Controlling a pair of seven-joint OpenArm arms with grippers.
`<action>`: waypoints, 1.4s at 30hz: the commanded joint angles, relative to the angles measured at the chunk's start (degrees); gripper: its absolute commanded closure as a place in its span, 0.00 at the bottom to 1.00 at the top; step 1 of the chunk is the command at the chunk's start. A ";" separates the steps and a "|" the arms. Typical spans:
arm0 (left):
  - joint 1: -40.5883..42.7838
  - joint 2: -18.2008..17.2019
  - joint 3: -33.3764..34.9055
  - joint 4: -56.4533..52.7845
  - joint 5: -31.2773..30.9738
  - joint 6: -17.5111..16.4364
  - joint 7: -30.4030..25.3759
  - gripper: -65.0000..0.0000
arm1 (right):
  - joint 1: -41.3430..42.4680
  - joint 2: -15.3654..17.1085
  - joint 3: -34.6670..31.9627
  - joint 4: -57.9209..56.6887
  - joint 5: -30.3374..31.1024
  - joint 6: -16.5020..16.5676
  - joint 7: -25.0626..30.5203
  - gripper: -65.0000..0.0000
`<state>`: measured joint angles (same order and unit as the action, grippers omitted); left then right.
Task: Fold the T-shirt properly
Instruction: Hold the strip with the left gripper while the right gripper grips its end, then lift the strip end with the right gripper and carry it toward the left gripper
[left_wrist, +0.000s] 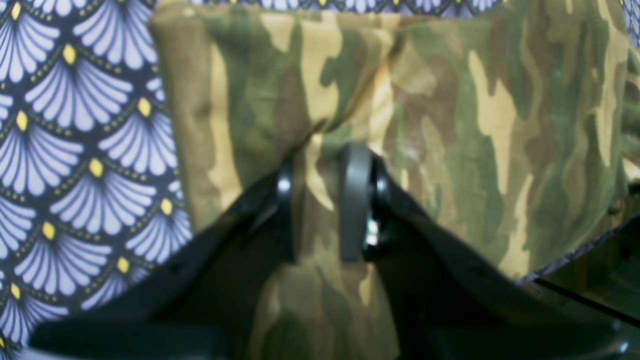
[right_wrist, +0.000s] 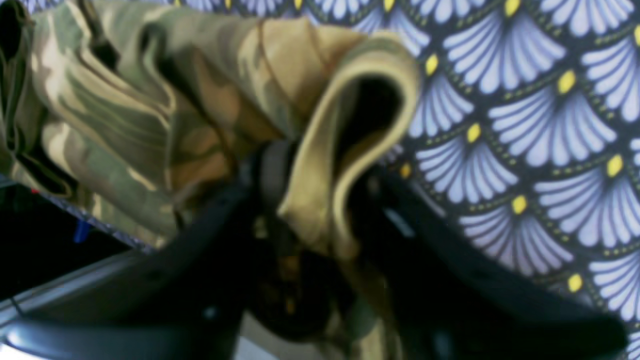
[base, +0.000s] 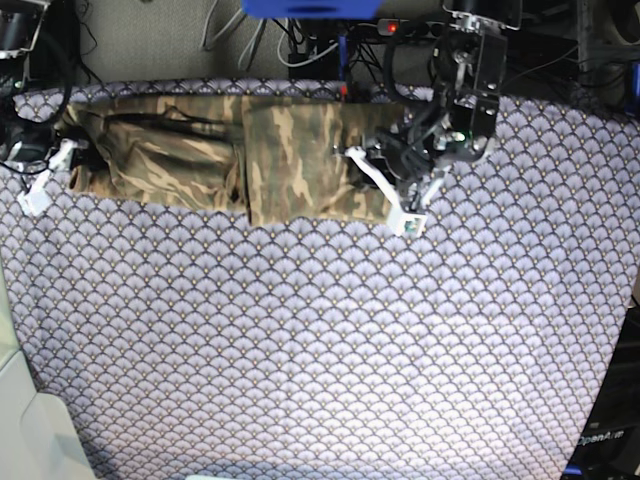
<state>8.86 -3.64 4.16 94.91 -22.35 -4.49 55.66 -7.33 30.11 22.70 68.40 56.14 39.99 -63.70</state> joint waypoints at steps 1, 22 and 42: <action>-0.29 0.08 -0.08 0.78 -0.11 -0.04 0.12 0.81 | 1.05 1.23 0.29 0.74 0.43 0.01 -0.17 0.85; -0.73 -0.36 -0.25 1.57 -0.11 0.14 0.12 0.81 | -2.91 -3.34 1.35 17.53 12.65 0.01 -11.51 0.93; 3.58 -0.54 -12.03 11.94 -0.11 -0.21 0.74 0.81 | -4.05 -14.33 1.43 35.38 12.65 0.01 -16.30 0.93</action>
<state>12.23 -4.10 -7.79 105.89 -21.82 -4.47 57.06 -11.94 15.11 23.83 102.85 66.89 39.79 -80.97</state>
